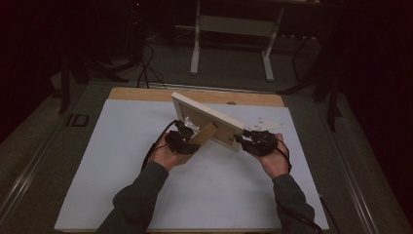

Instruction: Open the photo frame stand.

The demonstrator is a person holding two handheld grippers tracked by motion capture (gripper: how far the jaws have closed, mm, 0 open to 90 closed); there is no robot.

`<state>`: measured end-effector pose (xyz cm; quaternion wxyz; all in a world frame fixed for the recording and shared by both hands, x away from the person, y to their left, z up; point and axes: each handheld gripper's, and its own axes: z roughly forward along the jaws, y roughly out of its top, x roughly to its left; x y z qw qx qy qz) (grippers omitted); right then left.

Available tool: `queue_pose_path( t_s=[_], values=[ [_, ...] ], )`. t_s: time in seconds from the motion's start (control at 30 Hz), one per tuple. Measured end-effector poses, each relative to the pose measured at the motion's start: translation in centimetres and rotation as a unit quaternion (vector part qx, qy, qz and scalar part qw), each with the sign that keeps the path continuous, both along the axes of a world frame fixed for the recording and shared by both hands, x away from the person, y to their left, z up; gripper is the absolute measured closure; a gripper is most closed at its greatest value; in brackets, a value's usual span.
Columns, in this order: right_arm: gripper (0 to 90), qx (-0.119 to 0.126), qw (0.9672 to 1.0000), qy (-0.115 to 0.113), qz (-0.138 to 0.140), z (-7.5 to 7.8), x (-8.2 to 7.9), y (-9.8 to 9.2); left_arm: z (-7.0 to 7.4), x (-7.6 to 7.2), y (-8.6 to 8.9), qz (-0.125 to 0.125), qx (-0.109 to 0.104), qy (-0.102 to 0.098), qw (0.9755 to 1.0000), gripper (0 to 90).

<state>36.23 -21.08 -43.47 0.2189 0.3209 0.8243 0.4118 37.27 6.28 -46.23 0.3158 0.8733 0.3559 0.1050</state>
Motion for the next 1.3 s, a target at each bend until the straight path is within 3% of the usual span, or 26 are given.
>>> queue_pose_path(
  t_s=[1.3],
  values=[
    [64.2,-0.029,0.9991,-0.024,0.018,-0.6,-2.2,1.3,-2.0,-1.7,0.6,-0.002,0.004,-0.006,1.0000,69.7]
  ],
)
